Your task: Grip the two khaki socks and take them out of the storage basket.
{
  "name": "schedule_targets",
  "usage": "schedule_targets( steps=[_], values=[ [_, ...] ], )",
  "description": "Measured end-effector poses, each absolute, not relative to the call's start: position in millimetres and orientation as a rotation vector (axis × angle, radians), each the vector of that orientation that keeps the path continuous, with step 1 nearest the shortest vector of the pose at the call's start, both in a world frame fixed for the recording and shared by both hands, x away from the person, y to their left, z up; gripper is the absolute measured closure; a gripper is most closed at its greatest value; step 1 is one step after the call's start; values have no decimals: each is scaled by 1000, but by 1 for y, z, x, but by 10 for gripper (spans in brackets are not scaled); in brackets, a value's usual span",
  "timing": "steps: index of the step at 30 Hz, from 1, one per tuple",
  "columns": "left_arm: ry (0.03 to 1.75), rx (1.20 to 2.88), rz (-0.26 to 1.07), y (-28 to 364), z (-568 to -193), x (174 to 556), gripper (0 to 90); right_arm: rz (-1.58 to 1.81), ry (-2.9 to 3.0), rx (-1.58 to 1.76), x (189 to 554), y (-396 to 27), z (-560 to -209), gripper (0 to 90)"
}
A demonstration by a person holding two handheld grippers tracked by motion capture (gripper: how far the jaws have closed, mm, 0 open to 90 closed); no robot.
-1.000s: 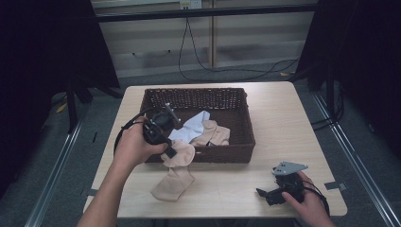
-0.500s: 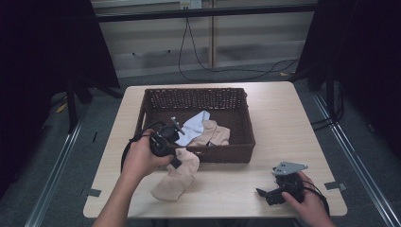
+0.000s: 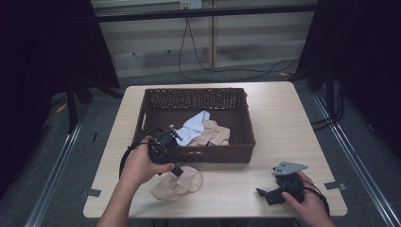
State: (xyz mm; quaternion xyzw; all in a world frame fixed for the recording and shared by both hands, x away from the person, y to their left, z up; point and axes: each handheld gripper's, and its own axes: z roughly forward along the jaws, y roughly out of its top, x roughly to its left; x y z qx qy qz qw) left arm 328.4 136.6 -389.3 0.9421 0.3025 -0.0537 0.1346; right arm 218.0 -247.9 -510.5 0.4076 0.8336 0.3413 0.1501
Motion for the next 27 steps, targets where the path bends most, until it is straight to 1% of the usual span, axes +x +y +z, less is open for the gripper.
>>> schedule_targets(
  steps=[4,7,9,11,18,27],
  values=[
    [874,2724,-108,143,-395,322,188,981,2395,1167,218,-248,-511,0],
    [878,2718,-71,149,-398,320,130,981,2395,1170,218,-248,-511,0],
    [888,2718,-64,154,-402,318,111,981,2395,1170,218,-248,-511,0],
    [904,2688,-51,158,-407,316,108,981,2395,1168,218,-248,-511,0],
    [908,2667,-23,171,-423,309,88,981,2395,1170,218,-248,-511,0],
    [934,2598,1,187,-452,299,73,981,2395,1169,218,-248,-511,0]
  ],
)
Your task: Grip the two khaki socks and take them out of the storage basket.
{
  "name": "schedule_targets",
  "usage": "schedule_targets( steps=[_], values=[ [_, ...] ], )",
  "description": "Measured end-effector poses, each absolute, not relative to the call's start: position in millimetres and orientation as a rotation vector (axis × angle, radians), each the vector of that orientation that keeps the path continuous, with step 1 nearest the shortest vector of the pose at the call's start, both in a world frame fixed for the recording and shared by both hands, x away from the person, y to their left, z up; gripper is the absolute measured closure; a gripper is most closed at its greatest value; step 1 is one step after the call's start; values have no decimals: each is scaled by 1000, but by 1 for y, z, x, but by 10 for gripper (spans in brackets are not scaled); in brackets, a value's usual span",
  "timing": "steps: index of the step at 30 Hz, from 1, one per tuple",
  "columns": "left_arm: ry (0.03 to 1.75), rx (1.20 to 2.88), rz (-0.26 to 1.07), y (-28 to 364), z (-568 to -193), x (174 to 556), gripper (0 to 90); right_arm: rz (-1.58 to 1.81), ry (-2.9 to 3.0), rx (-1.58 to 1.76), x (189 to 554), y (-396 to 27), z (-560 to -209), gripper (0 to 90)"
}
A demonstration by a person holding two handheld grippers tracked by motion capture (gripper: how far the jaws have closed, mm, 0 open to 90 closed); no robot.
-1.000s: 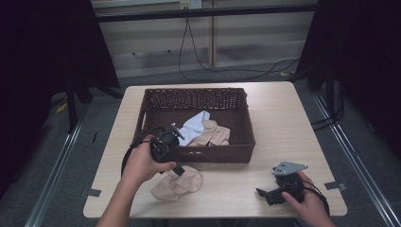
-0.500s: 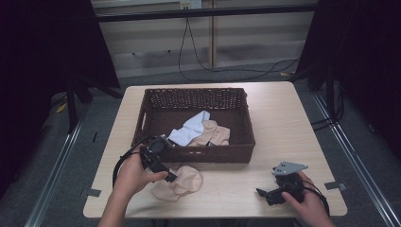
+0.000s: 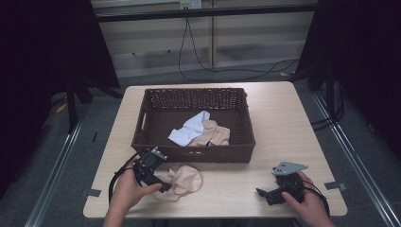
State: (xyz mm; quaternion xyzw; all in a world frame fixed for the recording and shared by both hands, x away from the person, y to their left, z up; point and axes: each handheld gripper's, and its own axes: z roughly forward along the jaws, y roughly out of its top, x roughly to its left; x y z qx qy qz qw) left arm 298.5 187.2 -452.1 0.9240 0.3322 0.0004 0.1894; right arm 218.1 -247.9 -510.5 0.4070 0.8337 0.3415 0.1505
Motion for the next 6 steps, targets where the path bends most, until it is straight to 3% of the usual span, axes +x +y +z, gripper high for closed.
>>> schedule_targets(
  steps=[6],
  values=[
    [940,2536,8,185,-464,295,99,981,2394,1169,218,-248,-511,0]
  ],
)
